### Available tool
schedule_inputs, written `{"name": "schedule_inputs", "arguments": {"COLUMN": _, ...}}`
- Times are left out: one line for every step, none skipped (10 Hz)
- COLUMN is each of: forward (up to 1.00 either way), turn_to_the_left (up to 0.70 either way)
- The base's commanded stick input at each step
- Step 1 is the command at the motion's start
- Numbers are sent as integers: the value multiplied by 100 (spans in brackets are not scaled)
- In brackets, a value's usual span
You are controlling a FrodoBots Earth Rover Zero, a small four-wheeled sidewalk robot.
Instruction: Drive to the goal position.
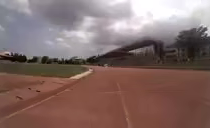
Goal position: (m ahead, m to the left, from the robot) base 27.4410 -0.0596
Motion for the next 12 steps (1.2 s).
{"name": "schedule_inputs", "arguments": {"forward": 45, "turn_to_the_left": -13}}
{"name": "schedule_inputs", "arguments": {"forward": 45, "turn_to_the_left": -27}}
{"name": "schedule_inputs", "arguments": {"forward": 45, "turn_to_the_left": -27}}
{"name": "schedule_inputs", "arguments": {"forward": 45, "turn_to_the_left": -27}}
{"name": "schedule_inputs", "arguments": {"forward": 45, "turn_to_the_left": -27}}
{"name": "schedule_inputs", "arguments": {"forward": 45, "turn_to_the_left": -27}}
{"name": "schedule_inputs", "arguments": {"forward": 45, "turn_to_the_left": -27}}
{"name": "schedule_inputs", "arguments": {"forward": 45, "turn_to_the_left": -27}}
{"name": "schedule_inputs", "arguments": {"forward": 45, "turn_to_the_left": -27}}
{"name": "schedule_inputs", "arguments": {"forward": 45, "turn_to_the_left": -27}}
{"name": "schedule_inputs", "arguments": {"forward": 45, "turn_to_the_left": -27}}
{"name": "schedule_inputs", "arguments": {"forward": 45, "turn_to_the_left": -27}}
